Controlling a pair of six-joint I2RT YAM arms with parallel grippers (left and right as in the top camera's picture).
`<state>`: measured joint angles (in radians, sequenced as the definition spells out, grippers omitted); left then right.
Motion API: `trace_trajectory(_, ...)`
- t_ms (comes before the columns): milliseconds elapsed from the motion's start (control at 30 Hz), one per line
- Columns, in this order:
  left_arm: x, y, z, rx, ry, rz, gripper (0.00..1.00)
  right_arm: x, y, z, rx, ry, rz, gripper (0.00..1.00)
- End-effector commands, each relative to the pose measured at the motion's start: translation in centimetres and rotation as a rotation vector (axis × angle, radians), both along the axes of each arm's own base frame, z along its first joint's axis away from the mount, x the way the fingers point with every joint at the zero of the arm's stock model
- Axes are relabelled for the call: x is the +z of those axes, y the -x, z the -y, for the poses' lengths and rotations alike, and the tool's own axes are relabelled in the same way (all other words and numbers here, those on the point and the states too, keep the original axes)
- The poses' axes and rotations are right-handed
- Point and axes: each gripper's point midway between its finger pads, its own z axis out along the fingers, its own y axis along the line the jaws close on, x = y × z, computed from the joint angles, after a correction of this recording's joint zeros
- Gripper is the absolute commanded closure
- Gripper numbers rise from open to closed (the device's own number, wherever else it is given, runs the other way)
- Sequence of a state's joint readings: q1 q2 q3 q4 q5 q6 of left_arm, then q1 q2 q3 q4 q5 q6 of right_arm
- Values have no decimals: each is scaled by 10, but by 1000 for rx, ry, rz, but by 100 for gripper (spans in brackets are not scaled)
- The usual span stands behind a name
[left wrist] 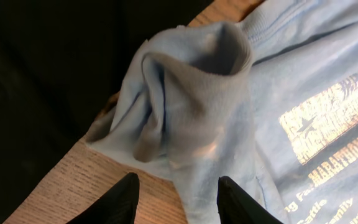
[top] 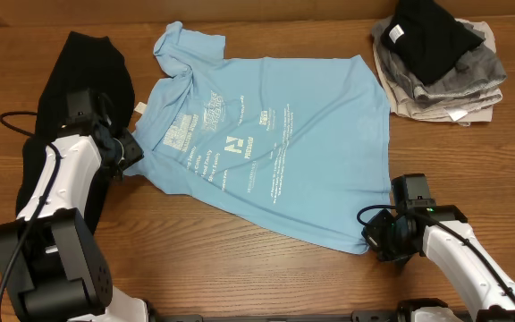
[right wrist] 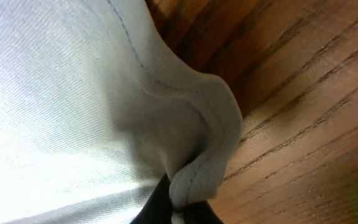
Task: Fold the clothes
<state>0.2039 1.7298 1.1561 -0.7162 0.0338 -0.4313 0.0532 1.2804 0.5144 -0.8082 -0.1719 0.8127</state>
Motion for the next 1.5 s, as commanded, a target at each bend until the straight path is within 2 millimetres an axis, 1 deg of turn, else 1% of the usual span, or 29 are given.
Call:
trace_trajectory(0,4,1,-6,31,-21,13,56,2,-6,3,5,21,17,94)
trace_trajectory(200,-3,-1,-10,38,-36,5,54,2,-6,3,6,21,16,94)
trace_trajectory(367,-9,-7,-11,38,-37,14,53,2,-6,3,6,21,16,94)
trace_trajectory(667,-9,-7,-12,36,-42,12,55,2,-4,3,6,22,9,94)
trace_trajectory(933,-10,-5,-20,50,-89,-2,56,2,-4,3,9,22,9,94)
trace_trajectory(1133,-12,-5,-20,50,-89,-5,58,2,-4,4,9,26,10,94)
trace_trajectory(1200,-15,-4,-20,50,-87,-13,60,2,-4,4,9,26,10,94)
trace_trajectory(1400,-41,-2,-16,43,-56,-68,66,2,-4,3,9,25,9,94)
trace_trajectory(1467,-45,-3,-14,39,-43,-71,68,2,-4,3,9,25,9,94)
